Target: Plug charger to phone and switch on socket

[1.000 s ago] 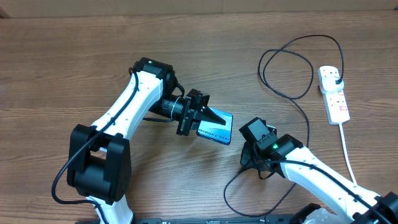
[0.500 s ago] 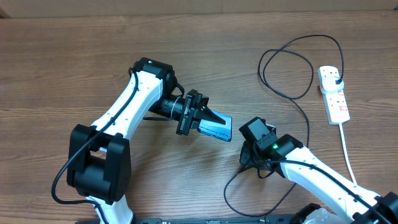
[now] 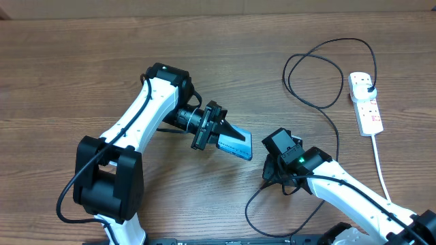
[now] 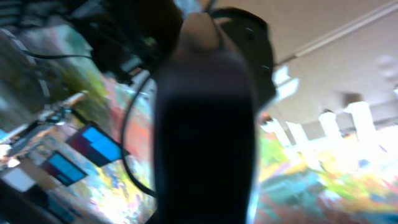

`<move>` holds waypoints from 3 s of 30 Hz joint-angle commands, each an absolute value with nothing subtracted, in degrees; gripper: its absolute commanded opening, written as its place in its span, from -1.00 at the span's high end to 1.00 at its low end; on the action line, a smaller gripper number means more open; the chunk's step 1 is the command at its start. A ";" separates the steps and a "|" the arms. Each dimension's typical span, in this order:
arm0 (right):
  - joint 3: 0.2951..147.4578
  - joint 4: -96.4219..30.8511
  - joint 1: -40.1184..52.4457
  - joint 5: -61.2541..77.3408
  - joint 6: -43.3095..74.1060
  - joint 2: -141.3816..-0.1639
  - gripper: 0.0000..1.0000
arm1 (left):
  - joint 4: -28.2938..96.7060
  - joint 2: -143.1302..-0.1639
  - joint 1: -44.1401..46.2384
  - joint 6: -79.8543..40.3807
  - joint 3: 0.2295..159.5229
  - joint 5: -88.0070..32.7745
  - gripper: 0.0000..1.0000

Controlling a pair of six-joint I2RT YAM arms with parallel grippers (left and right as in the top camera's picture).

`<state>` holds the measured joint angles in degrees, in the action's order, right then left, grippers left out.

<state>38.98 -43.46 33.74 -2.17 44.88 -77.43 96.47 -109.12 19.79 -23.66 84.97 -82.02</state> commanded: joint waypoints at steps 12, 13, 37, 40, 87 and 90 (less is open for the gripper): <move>38.61 -42.63 33.52 -2.70 43.20 -77.49 0.93 | 73.58 -109.01 19.22 -15.33 86.30 -54.74 0.92; 38.61 -42.70 33.52 -2.70 43.20 -77.49 0.93 | 71.90 -109.01 18.85 -13.72 86.30 -54.70 0.92; 39.46 -16.67 39.31 51.29 27.94 -72.38 0.92 | 62.59 -109.01 4.19 -4.62 86.30 -68.40 0.92; 39.46 -14.68 40.16 48.07 29.15 -72.38 0.93 | 62.59 -109.01 4.19 -4.23 86.30 -68.34 0.92; 54.87 -37.19 45.69 6.87 33.19 -96.60 0.32 | 62.33 -109.01 1.61 -6.44 86.30 -56.34 0.92; 54.98 -37.21 45.69 7.11 33.19 -97.08 0.44 | 62.57 -109.01 1.61 -6.44 86.30 -56.36 0.92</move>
